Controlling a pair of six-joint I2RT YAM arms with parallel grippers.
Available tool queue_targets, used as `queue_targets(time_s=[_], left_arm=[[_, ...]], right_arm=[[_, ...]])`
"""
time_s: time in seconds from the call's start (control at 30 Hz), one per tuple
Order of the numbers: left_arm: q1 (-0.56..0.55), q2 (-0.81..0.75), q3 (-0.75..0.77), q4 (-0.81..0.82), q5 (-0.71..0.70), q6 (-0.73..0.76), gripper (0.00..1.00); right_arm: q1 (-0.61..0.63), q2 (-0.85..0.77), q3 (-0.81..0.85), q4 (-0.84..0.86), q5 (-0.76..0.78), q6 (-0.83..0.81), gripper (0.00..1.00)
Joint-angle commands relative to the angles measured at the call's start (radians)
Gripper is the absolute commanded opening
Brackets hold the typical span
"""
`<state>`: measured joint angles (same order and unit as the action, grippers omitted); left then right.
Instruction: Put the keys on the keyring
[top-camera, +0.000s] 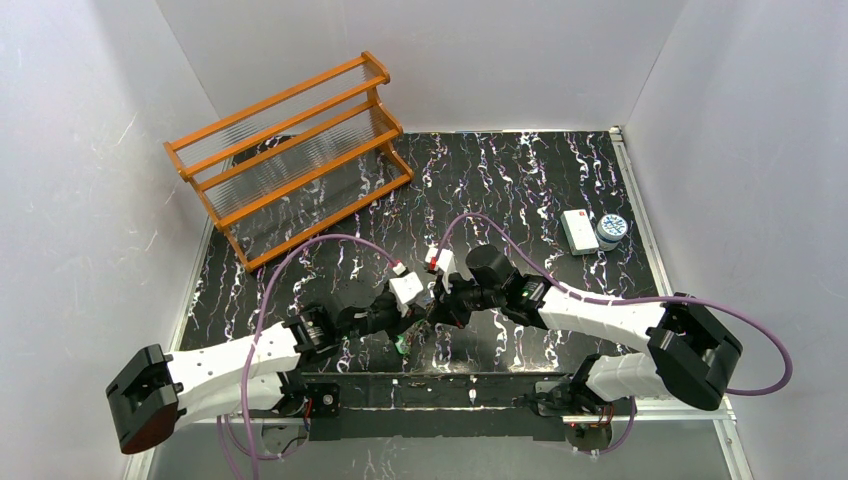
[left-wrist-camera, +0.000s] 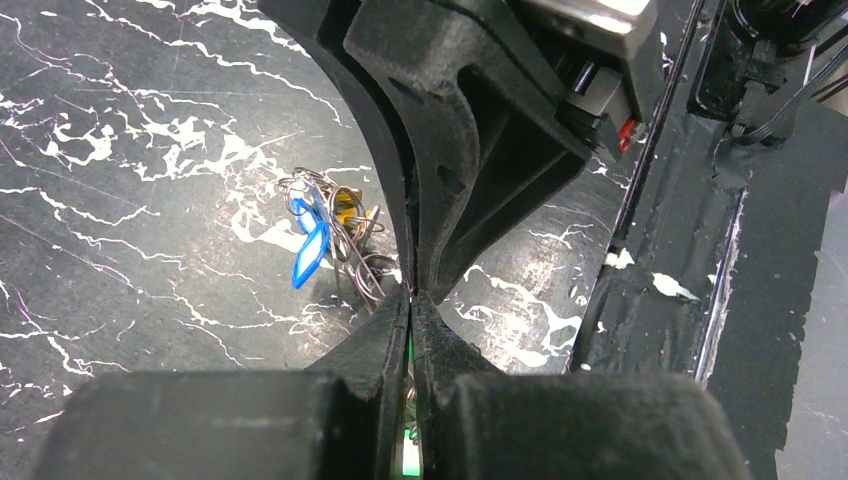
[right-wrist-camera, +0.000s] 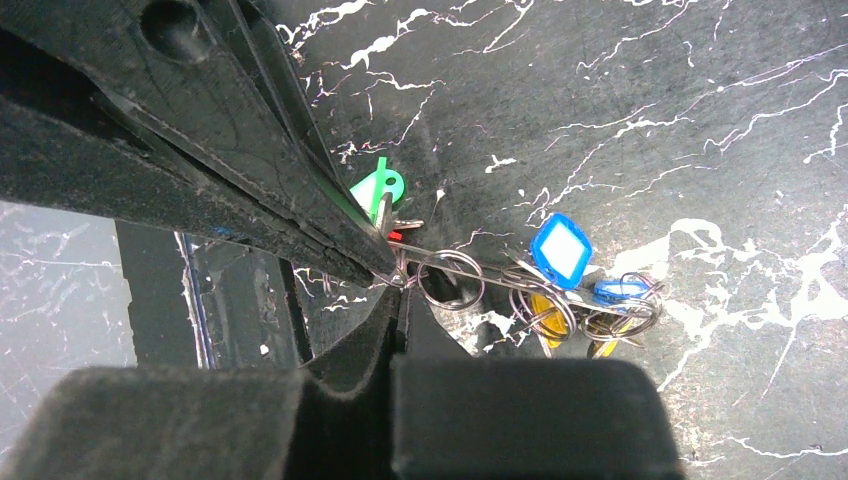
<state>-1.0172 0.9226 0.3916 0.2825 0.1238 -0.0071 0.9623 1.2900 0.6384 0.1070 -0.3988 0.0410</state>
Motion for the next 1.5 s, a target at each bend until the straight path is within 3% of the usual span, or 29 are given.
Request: queue_targets(time_s=[0.0,0.37,0.93,1.47], left_arm=[[0.003,0.010,0.059,-0.117,0.048,0.051,0.00],[0.003,-0.004,0.116,-0.246,0.064,0.066,0.00],[0.003,0.039,0.075,-0.071,0.042,-0.031,0.00],[0.003,0.057,0.093,-0.134,0.040,-0.021,0.00]], right_arm=[[0.001,-0.023,-0.011,0.030,-0.005,-0.015,0.01],[0.001,-0.027,-0.009,0.028,-0.006,-0.025,0.01],[0.002,-0.072,-0.068,0.109,-0.051,-0.037,0.01],[0.001,-0.084,-0.068,0.106,-0.045,-0.039,0.01]])
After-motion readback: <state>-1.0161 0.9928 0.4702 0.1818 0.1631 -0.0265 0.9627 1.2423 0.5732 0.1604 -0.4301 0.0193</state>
